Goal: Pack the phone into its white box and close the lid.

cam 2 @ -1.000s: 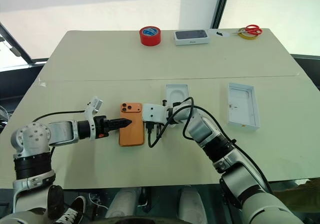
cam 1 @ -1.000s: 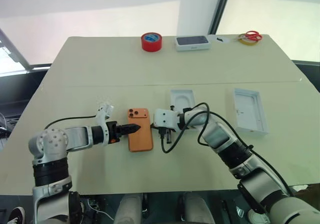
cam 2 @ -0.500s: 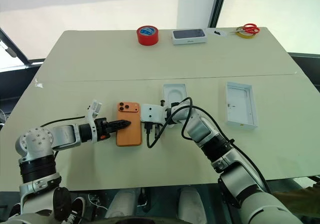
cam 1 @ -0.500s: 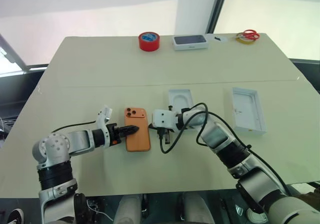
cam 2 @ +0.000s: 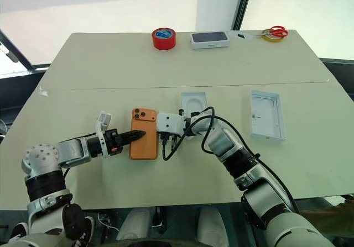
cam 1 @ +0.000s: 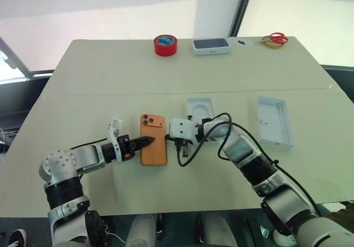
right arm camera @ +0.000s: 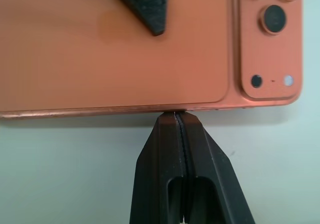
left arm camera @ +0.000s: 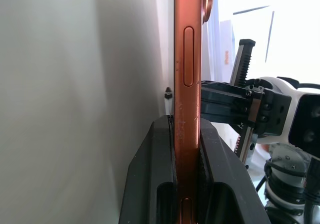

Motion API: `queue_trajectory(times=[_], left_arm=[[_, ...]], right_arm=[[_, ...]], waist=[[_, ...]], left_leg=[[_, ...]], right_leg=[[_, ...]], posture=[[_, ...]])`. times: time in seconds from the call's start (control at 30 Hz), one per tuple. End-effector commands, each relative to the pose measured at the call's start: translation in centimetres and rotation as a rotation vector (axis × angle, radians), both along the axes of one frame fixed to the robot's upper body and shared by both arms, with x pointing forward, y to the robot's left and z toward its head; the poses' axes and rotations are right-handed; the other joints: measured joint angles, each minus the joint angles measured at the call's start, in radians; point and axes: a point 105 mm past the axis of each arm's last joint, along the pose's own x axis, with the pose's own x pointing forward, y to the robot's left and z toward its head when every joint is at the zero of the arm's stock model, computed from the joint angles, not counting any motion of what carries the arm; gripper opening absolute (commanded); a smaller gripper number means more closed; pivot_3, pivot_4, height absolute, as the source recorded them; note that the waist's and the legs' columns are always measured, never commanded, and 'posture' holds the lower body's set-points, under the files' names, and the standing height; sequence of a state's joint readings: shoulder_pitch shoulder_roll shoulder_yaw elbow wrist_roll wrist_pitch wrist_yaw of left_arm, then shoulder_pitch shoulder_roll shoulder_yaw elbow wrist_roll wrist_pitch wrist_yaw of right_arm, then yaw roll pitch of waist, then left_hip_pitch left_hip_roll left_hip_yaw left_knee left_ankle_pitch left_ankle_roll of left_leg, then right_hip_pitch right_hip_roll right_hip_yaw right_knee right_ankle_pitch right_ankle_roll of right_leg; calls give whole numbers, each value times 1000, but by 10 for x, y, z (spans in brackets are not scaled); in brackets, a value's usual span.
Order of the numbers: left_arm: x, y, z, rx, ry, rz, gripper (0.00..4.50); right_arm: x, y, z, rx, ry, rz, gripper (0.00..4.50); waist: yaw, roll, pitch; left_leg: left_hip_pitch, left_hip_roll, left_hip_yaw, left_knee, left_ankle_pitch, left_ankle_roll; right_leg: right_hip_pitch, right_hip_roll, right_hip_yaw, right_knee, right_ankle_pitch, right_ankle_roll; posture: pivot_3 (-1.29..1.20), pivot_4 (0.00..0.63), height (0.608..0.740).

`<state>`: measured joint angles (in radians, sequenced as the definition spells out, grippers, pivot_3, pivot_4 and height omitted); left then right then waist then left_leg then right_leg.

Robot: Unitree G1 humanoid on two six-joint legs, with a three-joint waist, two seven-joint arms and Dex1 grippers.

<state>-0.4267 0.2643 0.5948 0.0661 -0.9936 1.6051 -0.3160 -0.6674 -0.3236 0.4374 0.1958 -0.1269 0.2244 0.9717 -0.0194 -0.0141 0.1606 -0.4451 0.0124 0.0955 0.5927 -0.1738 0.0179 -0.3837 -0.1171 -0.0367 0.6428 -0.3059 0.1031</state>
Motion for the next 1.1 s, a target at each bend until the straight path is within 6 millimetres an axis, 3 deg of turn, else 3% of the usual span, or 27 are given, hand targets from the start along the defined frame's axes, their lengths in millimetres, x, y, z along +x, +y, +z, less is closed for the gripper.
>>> queue_trajectory(times=[0.03, 0.13, 0.23, 0.3, 0.37, 0.6, 0.7, 0.8, 1.1], left_arm=[[6, 8, 6, -54, -13, 61, 35], [7, 10, 16, -79, -66, 76, 0], [10, 11, 24, -74, -124, 98, 0], [11, 9, 25, -67, -133, 99, 0], [11, 7, 27, -59, -146, 93, 0], [15, 4, 29, -59, -164, 88, 0], [15, 2, 27, -52, -157, 79, 0], [15, 1, 28, -55, -160, 70, 0], [14, 2, 27, -58, -155, 62, 0]], right_arm=[[-3, -3, 46, 231, 61, 18, 0], [-7, -20, 56, 251, 54, 47, 852], [-8, -51, 46, 126, -44, 50, 2374], [-20, -66, 41, 89, -27, 91, 3367], [-30, -77, 38, 74, -6, 124, 3367], [-31, -106, 28, 13, -38, 91, 3367], [-28, -110, 19, -17, -34, 79, 2492], [-29, -112, 14, -31, -39, 77, 950], [-30, -115, 11, -23, -17, 71, 950]], waist=[[0, 0, 0], [0, 0, 1], [6, -2, 2], [7, -3, 2], [5, -3, 2], [4, -5, 5], [5, -6, 6], [7, -7, 6], [7, -7, 6]], left_leg=[[0, 0, 0, 0, 0, 0], [-1, 0, 0, -1, 0, 0], [-4, 0, 1, -1, 0, 0], [-7, 0, 1, -2, 0, 0], [-10, 0, 1, -2, -1, 2], [-16, 1, 3, -1, 1, -2], [-16, 1, 2, 1, 1, -1], [-16, 1, 2, 3, 1, -1], [-16, 1, 2, 3, 2, -2]], right_leg=[[0, 0, 0, 0, 0, 0], [-1, 0, 0, 0, 0, 0], [-4, 0, 0, -2, 0, 0], [-4, 0, 0, -5, 0, 0], [-6, 0, 0, -8, 2, 3], [-6, 1, -3, -9, 3, 5], [-5, 1, -3, -9, 2, 5], [-4, 0, -3, -9, 2, 4], [-4, 0, -3, -9, 3, 5]], posture=[[0, 150, 740], [0, 150, 740], [0, 150, 740], [0, 150, 740], [0, 150, 740], [0, 150, 740], [0, 150, 740], [0, 150, 740], [0, 150, 740]])
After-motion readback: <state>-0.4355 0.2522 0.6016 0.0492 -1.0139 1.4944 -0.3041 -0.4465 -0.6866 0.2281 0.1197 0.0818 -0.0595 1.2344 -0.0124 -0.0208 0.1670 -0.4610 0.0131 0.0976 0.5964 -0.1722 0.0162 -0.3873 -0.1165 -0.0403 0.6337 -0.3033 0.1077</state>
